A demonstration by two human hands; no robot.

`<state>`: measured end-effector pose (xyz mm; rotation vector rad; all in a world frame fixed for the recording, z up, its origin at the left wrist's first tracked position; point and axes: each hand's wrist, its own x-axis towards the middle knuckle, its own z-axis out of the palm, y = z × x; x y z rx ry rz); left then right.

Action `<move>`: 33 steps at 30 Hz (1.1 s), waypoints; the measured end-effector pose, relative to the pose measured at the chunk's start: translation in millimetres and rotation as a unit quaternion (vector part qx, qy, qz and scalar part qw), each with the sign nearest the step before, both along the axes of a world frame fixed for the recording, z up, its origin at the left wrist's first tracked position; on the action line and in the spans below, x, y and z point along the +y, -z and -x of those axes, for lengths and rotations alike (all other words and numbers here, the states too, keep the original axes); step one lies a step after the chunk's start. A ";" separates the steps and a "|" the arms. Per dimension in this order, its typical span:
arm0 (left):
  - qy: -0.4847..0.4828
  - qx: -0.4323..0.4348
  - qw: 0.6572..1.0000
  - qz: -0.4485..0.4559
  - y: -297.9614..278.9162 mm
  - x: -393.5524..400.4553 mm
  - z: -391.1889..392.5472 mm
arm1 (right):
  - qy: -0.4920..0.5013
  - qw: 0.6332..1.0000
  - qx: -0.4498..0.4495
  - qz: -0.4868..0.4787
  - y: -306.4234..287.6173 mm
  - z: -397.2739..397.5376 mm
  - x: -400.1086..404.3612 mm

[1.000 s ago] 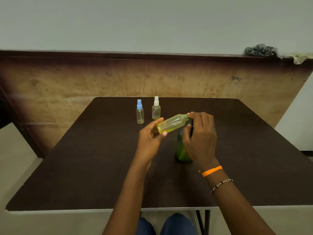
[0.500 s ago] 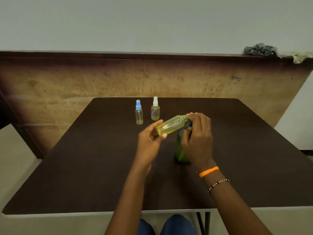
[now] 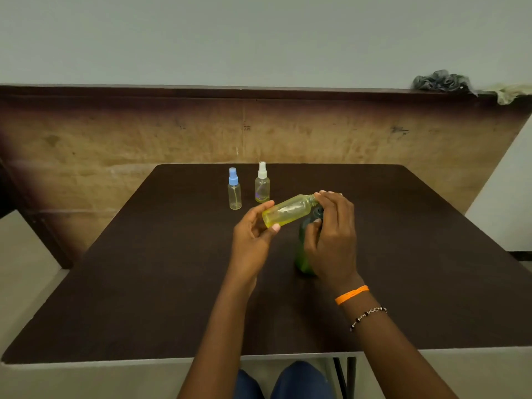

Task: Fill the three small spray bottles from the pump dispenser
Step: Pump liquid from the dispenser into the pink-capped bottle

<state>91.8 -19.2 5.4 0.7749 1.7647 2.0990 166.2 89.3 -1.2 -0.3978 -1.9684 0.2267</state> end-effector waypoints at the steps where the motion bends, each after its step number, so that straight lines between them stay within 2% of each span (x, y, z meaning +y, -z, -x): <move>1: 0.002 0.001 1.000 -0.003 -1.0 -0.8 0.1 | 0.000 1.000 -0.007 -0.004 -4.2 -1.9 0.3; 6: 0.012 0.006 1.000 -0.007 -5.0 -3.6 0.0 | 0.012 0.999 -0.032 -0.010 -18.3 -3.9 0.6; 13: 0.008 0.000 1.000 0.009 -1.8 0.1 -2.2 | -0.006 1.000 0.008 0.002 10.0 1.1 0.3; 21: 0.013 0.003 1.000 -0.008 -8.1 -5.4 -0.4 | -0.015 1.000 -0.010 0.016 -9.7 0.4 0.0; 28: 0.014 -0.005 1.000 0.002 -5.7 -2.5 -2.4 | 0.000 1.000 0.003 0.028 5.6 3.0 -4.1; 33: 0.010 -0.011 1.000 0.003 -6.6 -2.9 -4.5 | 0.006 1.000 -0.001 0.018 -7.1 -0.3 -2.9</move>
